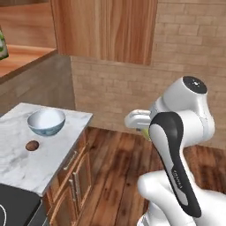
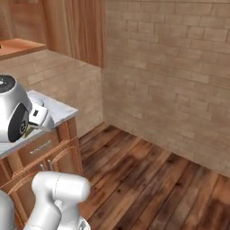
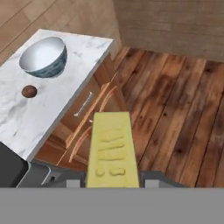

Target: Pick the egg and butter from the fridge and place them by the bowl for mixing.

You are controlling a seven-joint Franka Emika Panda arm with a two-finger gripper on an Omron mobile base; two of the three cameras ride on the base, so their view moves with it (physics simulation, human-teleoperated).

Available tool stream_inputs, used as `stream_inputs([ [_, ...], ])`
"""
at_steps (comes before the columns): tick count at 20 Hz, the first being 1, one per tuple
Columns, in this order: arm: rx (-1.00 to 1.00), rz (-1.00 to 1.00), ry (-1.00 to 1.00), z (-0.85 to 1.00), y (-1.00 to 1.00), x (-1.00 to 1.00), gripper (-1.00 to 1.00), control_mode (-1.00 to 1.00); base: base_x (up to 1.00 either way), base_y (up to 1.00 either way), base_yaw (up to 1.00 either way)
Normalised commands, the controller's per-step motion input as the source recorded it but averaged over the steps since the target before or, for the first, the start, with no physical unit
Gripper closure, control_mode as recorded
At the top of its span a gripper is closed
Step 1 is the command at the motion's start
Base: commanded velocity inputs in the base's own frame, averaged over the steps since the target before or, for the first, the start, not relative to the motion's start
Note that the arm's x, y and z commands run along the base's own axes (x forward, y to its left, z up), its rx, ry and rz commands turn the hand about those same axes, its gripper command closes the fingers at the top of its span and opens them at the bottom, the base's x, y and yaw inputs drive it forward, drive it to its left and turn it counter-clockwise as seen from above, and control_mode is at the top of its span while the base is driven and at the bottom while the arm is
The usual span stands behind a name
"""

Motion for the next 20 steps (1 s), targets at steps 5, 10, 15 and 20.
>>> stream_inputs([
  [5, 0.00, 0.00, 0.00, 0.00, 0.00, 0.00, 1.00, 1.00, 0.65, 0.00, 0.78],
  [10, 0.00, 0.00, 0.00, 0.00, 0.00, 0.00, 1.00, 1.00, 0.61, 0.00, 0.79],
  [15, 0.00, 0.00, 0.00, 0.00, 0.00, 0.00, 1.00, 1.00, 0.55, -0.01, 0.78],
  [20, 0.00, 0.00, 0.00, 0.00, 0.00, 0.00, 1.00, 1.00, 0.66, -0.69, 0.37],
])
